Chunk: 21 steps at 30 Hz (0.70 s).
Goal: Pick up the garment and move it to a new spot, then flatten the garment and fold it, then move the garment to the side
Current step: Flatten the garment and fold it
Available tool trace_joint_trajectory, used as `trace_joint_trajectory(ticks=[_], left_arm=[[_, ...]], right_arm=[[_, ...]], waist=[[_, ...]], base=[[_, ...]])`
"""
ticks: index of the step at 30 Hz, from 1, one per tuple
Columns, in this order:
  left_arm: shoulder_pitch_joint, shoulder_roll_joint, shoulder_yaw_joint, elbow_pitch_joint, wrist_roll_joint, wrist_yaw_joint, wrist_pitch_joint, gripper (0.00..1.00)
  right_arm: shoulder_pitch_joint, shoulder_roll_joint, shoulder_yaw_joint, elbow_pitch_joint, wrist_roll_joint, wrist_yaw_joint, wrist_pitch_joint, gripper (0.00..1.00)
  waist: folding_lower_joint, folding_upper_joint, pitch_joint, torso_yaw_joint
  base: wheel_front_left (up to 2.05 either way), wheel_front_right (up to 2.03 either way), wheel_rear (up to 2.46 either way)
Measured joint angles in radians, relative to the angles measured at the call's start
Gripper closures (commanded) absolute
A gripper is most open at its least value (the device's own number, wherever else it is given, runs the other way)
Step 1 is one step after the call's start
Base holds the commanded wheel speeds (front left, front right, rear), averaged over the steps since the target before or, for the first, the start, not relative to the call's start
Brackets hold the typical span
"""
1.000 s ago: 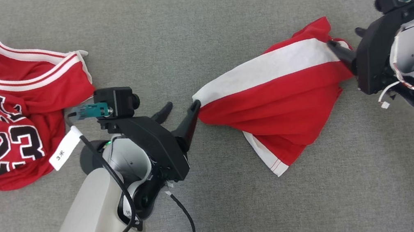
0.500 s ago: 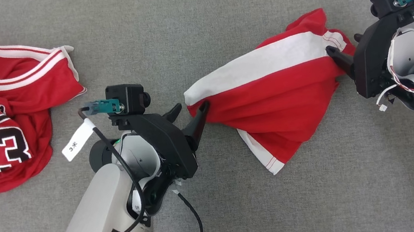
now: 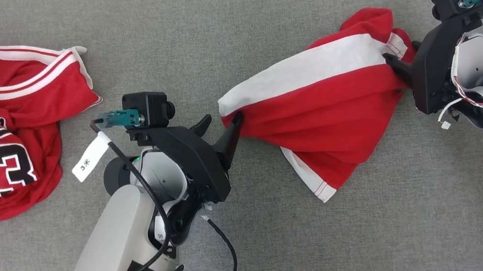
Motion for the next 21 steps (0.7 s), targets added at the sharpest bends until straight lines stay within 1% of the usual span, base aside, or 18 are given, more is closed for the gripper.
trace_joint_trajectory(ticks=[1, 2, 3, 4, 5, 6, 7, 12, 14, 16, 19, 21], left_arm=[[-0.001, -0.001, -0.001, 0.002, -0.001, 0.0, 0.0, 0.05], [-0.004, -0.002, -0.002, 0.004, -0.001, -0.001, -0.002, 0.26], [-0.009, -0.004, -0.003, 0.007, -0.003, -0.001, -0.006, 0.48], [-0.014, -0.004, -0.003, 0.007, -0.005, -0.009, -0.009, 0.6], [-0.016, -0.006, -0.003, 0.007, -0.006, -0.01, -0.013, 0.77], [-0.016, -0.007, -0.003, 0.007, -0.006, -0.011, -0.019, 0.91], [-0.016, -0.008, -0.002, 0.007, -0.006, -0.015, -0.026, 1.0], [-0.037, -0.01, 0.017, 0.014, -0.006, -0.017, -0.072, 1.0], [-0.047, -0.011, 0.029, 0.014, -0.006, -0.017, -0.097, 1.0], [-0.063, -0.014, 0.041, 0.014, -0.006, -0.016, -0.127, 1.0], [-0.114, -0.017, 0.073, 0.016, 0.006, 0.003, -0.198, 1.0], [-0.155, -0.017, 0.089, 0.016, 0.031, 0.015, -0.243, 1.0]], right_arm=[[-0.001, 0.001, 0.0, 0.003, 0.0, 0.0, 0.0, 0.5], [-0.001, 0.002, 0.0, 0.005, 0.0, 0.0, 0.0, 0.67], [-0.001, 0.003, 0.0, 0.007, 0.0, 0.0, 0.0, 0.77], [-0.001, 0.005, 0.0, 0.007, 0.0, 0.001, 0.0, 1.0], [-0.001, 0.007, 0.0, 0.007, 0.001, 0.001, 0.0, 1.0], [-0.001, 0.008, 0.0, 0.007, 0.001, 0.005, -0.001, 1.0], [-0.002, 0.008, 0.0, 0.007, 0.001, 0.008, -0.001, 1.0], [-0.011, 0.017, -0.014, 0.015, 0.001, 0.008, -0.038, 1.0], [-0.027, 0.025, -0.033, 0.014, 0.003, 0.002, -0.067, 1.0], [-0.045, 0.036, -0.059, 0.014, 0.011, -0.01, -0.103, 1.0], [-0.083, 0.081, -0.128, 0.016, 0.051, -0.042, -0.193, 1.0], [-0.116, 0.103, -0.167, 0.011, 0.06, -0.056, -0.258, 1.0]], waist=[[-0.0001, 0.0, 0.0, 0.0], [-0.0001, 0.0, 0.001, 0.001], [-0.0001, 0.0, 0.001, 0.001], [0.0, -0.0001, 0.002, 0.001], [0.0, 0.0, 0.002, 0.001], [-0.0001, 0.0, 0.002, 0.0], [0.0, 0.0, 0.002, 0.0], [0.0, 0.0, -0.008, -0.004], [0.0, 0.0, -0.013, -0.007], [0.0, 0.0, -0.02, -0.01], [-0.0001, 0.0, -0.033, -0.018], [0.0, 0.0, -0.04, -0.022]], base=[[0.0, 0.0, 0.0], [0.0, 0.0, 0.0], [0.0, 0.0, 0.0], [0.0, 0.0, 0.0], [0.0, 0.0, 0.0], [0.0, 0.0, 0.0], [0.0, 0.0, 0.0], [0.0, 0.0, 0.0], [0.0, 0.0, 0.0], [0.0, 0.0, 0.0], [0.0, 0.0, 0.0], [0.0, 0.0, 0.0]])
